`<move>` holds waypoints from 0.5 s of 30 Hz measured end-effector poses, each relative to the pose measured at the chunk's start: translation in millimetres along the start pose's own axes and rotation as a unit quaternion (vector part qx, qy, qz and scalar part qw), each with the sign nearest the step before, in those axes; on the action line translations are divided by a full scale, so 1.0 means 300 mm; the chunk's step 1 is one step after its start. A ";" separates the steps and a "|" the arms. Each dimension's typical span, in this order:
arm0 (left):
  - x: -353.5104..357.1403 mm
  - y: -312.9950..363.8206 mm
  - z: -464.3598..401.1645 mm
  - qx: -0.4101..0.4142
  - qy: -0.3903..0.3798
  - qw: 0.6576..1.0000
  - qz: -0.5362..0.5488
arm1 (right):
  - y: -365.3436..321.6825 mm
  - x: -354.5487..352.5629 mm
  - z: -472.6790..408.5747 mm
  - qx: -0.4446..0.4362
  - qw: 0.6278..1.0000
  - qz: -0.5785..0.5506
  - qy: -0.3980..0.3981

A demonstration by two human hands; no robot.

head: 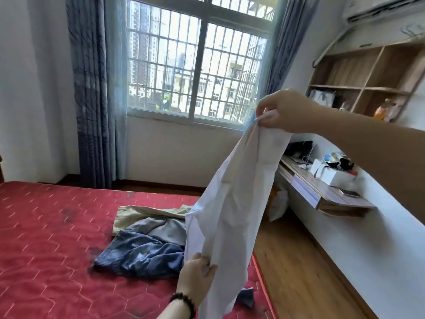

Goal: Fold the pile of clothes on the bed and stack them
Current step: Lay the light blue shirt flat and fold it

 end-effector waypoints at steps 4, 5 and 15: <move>0.007 0.003 0.007 -0.009 0.040 0.999 0.019 | 0.042 -0.021 0.067 0.029 0.999 0.015 0.008; -0.017 -0.006 0.010 -0.008 0.057 0.998 0.040 | 0.057 -0.024 0.089 0.032 0.999 0.020 0.010; -0.540 0.029 0.046 -0.022 0.164 0.972 0.166 | 0.219 0.027 0.384 0.156 0.987 0.037 -0.022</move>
Point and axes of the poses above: each hand's wrist, its own z-axis away from the middle knuckle, its own x-axis out of the palm, y = z × x, the point moved 6 cm from there along -z, towards the middle knuckle, and after that the axes turned 7 degrees about z, right-handed, at the moved point
